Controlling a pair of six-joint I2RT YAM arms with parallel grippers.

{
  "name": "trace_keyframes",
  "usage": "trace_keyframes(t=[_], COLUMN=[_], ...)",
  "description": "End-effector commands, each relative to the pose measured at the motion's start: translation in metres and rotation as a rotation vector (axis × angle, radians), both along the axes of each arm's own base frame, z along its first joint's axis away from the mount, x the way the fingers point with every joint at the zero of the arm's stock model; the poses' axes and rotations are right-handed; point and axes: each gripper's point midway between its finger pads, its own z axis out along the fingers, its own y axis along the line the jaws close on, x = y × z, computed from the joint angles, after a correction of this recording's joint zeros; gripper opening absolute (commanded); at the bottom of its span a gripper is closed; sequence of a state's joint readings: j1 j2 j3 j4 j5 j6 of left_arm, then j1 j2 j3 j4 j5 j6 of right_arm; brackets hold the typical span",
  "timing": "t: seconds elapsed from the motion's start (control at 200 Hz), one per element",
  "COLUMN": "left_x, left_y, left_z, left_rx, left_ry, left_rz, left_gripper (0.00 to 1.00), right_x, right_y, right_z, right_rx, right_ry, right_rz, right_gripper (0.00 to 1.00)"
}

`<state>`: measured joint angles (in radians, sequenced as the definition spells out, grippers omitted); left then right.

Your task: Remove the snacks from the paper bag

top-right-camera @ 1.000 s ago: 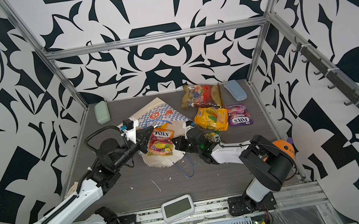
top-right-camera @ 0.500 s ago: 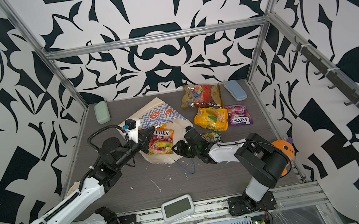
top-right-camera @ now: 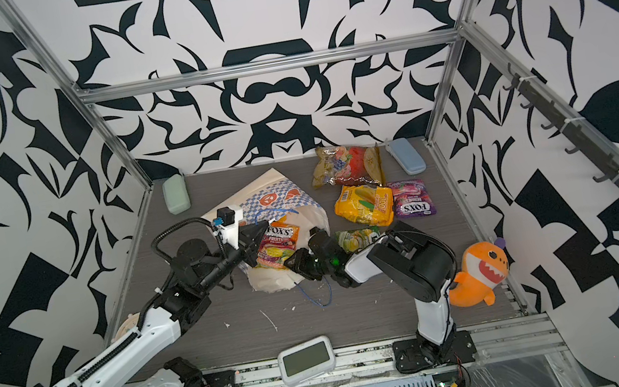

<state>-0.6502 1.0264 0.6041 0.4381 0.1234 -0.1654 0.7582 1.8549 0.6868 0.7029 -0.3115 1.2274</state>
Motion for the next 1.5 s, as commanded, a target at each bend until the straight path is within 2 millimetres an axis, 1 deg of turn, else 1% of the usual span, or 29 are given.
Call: trace_keyframes(t=[0.0,0.05,0.145,0.18,0.235,0.285,0.335,0.435,0.5,0.515,0.57,0.63,0.69,0.84,0.91,0.985,1.16,1.225,1.33,1.38,1.4,1.42,1.495], left_x=[-0.001,-0.002,-0.003,-0.003,-0.004,-0.006,-0.006,-0.008,-0.008,-0.009,-0.009,-0.008,-0.008,-0.003,0.000,0.006,0.014,0.019,0.025,0.027,0.028,0.029,0.032], left_y=[0.001,0.002,0.004,0.004,0.005,0.005,0.006,0.008,0.008,0.008,0.008,0.009,0.009,0.013,0.015,0.018,0.024,0.028,0.034,0.036,0.037,0.037,0.040], left_z=[0.000,0.001,0.000,-0.001,-0.001,0.000,0.000,-0.001,-0.001,-0.002,-0.002,-0.002,-0.001,-0.002,-0.002,-0.002,0.001,0.003,0.005,0.007,0.008,0.008,0.010], left_rx=[-0.022,-0.023,-0.023,-0.023,-0.024,-0.028,-0.029,-0.030,-0.030,-0.030,-0.030,-0.032,-0.033,-0.025,-0.016,0.006,0.034,0.038,0.052,0.057,0.059,0.062,0.073], left_ry=[0.001,-0.003,-0.003,-0.002,-0.004,-0.006,-0.008,-0.010,-0.009,-0.009,-0.008,-0.010,-0.010,-0.013,-0.017,-0.016,-0.027,-0.030,-0.039,-0.045,-0.047,-0.049,-0.053], left_rz=[0.003,0.005,0.008,0.010,0.010,0.007,0.008,0.009,0.008,0.007,0.009,0.013,0.017,0.049,0.069,0.103,0.157,0.197,0.243,0.254,0.262,0.269,0.293], left_gripper=[0.00,0.00,0.00,0.00,0.00,0.00,0.00,0.00,0.00,0.00,0.00,0.00,0.00,0.00,0.00,0.00,0.00,0.00,0.00,0.00,0.00,0.00,0.00], right_x=[0.019,0.025,0.038,0.041,0.046,0.048,0.050,0.053,0.055,0.056,0.058,0.059,0.060,0.055,0.049,0.040,0.012,0.006,-0.003,-0.009,-0.011,-0.013,-0.018], right_y=[0.005,0.002,-0.002,-0.003,-0.004,-0.001,0.002,0.005,0.005,0.005,0.006,0.007,0.008,0.011,0.012,0.011,0.013,0.008,-0.005,-0.011,-0.014,-0.017,-0.029], right_z=[0.023,0.023,0.026,0.027,0.026,0.028,0.028,0.022,0.021,0.022,0.027,0.030,0.035,0.063,0.082,0.099,0.148,0.163,0.187,0.198,0.206,0.208,0.230], right_rx=[0.060,0.059,0.079,0.090,0.107,0.130,0.138,0.128,0.142,0.149,0.168,0.164,0.165,0.173,0.177,0.174,0.196,0.203,0.192,0.165,0.156,0.135,0.091], right_ry=[-0.104,-0.130,-0.185,-0.203,-0.209,-0.218,-0.227,-0.228,-0.230,-0.235,-0.259,-0.272,-0.285,-0.348,-0.397,-0.438,-0.522,-0.529,-0.541,-0.563,-0.578,-0.580,-0.620], right_rz=[-0.081,-0.118,-0.189,-0.212,-0.251,-0.262,-0.268,-0.270,-0.284,-0.286,-0.290,-0.288,-0.281,-0.231,-0.184,-0.136,0.030,0.070,0.111,0.133,0.140,0.145,0.168], right_gripper=[0.39,0.35,0.23,0.21,0.20,0.24,0.24,0.25,0.27,0.26,0.11,0.01,0.00,0.00,0.00,0.00,0.00,0.00,0.00,0.00,0.00,0.00,0.00])
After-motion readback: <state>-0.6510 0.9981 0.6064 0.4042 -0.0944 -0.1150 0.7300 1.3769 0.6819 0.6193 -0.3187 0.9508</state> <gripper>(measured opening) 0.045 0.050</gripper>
